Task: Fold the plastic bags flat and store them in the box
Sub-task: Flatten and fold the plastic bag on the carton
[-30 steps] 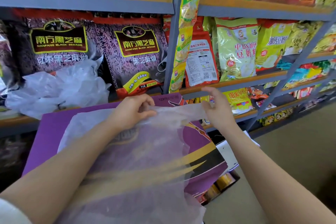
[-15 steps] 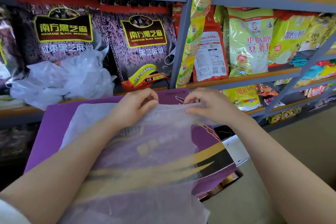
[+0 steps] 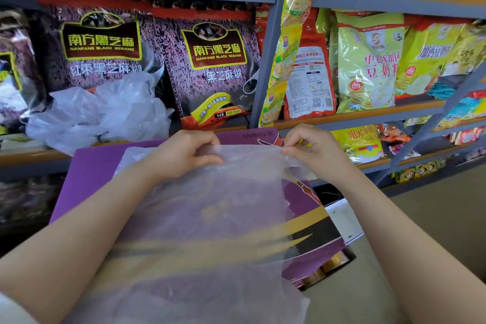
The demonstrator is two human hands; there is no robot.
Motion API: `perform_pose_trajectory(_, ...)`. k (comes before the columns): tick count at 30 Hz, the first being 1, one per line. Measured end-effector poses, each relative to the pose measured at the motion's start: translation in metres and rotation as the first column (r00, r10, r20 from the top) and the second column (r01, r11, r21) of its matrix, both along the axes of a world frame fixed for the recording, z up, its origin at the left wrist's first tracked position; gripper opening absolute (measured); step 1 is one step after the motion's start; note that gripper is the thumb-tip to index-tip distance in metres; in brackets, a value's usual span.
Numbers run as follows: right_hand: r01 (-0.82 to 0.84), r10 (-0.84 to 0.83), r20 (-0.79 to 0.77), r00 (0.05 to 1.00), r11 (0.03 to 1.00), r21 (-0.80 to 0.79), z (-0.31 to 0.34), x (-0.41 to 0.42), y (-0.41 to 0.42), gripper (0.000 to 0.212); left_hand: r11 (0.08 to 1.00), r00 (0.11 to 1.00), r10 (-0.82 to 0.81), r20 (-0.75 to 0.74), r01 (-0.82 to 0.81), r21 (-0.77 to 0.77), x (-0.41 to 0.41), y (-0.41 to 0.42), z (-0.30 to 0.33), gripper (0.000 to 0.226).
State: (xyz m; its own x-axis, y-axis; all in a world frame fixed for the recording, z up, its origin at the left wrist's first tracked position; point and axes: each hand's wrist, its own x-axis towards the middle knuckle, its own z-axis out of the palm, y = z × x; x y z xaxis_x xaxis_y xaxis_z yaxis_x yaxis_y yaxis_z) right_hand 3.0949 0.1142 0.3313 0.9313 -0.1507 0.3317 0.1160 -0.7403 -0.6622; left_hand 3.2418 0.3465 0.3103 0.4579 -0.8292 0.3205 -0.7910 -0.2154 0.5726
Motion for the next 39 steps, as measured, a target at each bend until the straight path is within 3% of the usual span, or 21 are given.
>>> perform_pose_trajectory(5,0.082,-0.069,-0.169,0.983,0.994,0.070,-0.004,0.007,-0.004,0.026,0.990,0.991,0.131,0.008,-0.131,0.058,0.009,0.016,-0.006,0.031)
perform_pose_trajectory(10,0.046,-0.027,-0.292,0.956,0.997,0.059,0.005,0.019,0.006,0.010,0.980,0.985,0.171,-0.035,-0.167,0.107,0.009,0.017,0.000,0.032)
perform_pose_trajectory(14,-0.026,0.012,-0.399,0.917,0.999,-0.029,0.018,0.020,0.004,0.032,0.976,0.980,0.171,-0.097,-0.156,0.149,0.012,0.020,0.001,0.026)
perform_pose_trajectory(16,-0.014,0.010,-0.422,0.907,1.000,-0.006,0.022,0.017,0.000,0.031,0.971,0.979,0.180,-0.096,-0.161,0.178,0.014,0.022,-0.002,0.033)
perform_pose_trajectory(21,-0.023,0.026,-0.442,0.897,1.000,0.011,0.017,0.015,-0.001,0.014,0.938,0.986,0.163,0.031,-0.165,0.306,0.009,0.013,0.004,0.017)
perform_pose_trajectory(24,-0.074,0.036,-0.429,0.902,0.995,-0.073,0.012,0.020,0.009,0.009,0.914,0.983,0.121,0.135,-0.164,0.371,-0.012,-0.024,0.016,0.028)
perform_pose_trajectory(30,-0.006,0.008,-0.369,0.930,1.000,0.008,0.009,0.018,-0.009,0.022,0.891,0.955,0.193,0.227,-0.268,0.366,-0.045,-0.082,-0.008,0.039)
perform_pose_trajectory(33,-0.023,-0.007,-0.478,0.878,0.998,-0.056,0.008,0.010,-0.026,0.007,0.879,0.920,0.162,0.357,-0.299,0.372,-0.043,-0.075,-0.019,0.039)
perform_pose_trajectory(36,-0.114,0.057,-0.577,0.814,0.991,-0.063,0.009,0.008,-0.030,0.014,0.855,0.908,0.099,0.408,-0.287,0.432,-0.032,-0.053,-0.014,0.042)
perform_pose_trajectory(39,-0.163,0.141,-0.572,0.808,0.987,0.012,0.014,0.016,-0.014,0.017,0.818,0.915,0.098,0.392,-0.298,0.492,-0.012,-0.018,-0.005,0.041)
